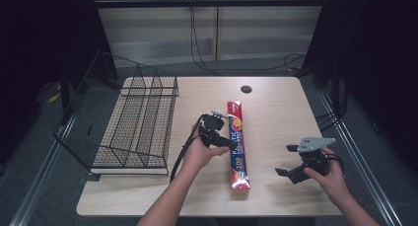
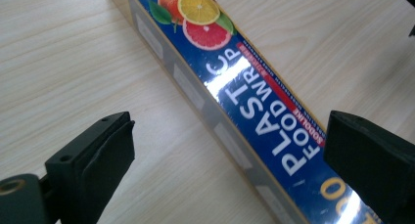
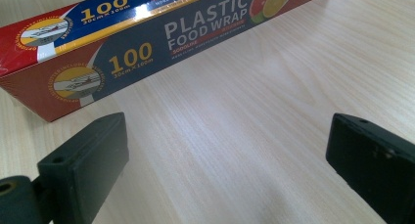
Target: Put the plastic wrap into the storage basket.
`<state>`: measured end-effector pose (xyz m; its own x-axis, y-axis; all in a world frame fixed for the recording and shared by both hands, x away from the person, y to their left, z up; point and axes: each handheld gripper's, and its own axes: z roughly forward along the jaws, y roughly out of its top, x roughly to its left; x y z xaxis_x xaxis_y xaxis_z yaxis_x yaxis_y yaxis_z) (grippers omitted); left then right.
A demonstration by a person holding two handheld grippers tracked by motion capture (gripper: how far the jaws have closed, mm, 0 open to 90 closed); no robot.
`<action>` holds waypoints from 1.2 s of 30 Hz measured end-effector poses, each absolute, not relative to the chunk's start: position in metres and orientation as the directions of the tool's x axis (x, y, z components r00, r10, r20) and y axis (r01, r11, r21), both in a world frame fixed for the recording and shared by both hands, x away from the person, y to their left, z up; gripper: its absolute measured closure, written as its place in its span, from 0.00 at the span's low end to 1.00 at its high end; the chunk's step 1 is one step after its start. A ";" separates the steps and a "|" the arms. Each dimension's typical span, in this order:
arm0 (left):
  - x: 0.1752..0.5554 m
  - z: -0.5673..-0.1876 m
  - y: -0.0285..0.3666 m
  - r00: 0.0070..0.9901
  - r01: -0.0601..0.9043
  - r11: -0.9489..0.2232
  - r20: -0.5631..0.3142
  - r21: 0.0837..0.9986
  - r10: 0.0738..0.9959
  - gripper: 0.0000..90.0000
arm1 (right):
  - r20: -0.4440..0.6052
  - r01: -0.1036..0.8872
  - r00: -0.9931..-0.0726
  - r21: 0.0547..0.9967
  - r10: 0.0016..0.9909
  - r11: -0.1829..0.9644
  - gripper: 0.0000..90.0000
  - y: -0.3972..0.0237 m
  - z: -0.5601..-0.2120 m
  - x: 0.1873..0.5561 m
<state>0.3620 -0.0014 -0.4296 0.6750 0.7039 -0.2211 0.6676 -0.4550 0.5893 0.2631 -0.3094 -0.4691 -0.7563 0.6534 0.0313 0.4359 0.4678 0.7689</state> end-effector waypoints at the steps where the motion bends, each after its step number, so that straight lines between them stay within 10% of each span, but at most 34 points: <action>1: 0.365 -0.429 -0.006 0.672 0.668 -0.453 -0.216 0.591 0.709 0.05 | 0.033 0.435 -0.759 0.769 0.650 0.469 0.02 -0.310 -0.469 0.263; 36: 0.390 -0.452 -0.055 0.558 0.770 -0.412 -0.201 0.488 0.805 0.10 | 0.029 0.429 -0.759 0.773 0.650 0.467 0.02 -0.311 -0.468 0.263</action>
<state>0.3899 -0.0550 -0.4520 0.5583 0.8048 -0.2014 0.7696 -0.4117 0.4880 0.2628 -0.3107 -0.4677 -0.7592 0.6502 0.0289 0.4293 0.4670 0.7731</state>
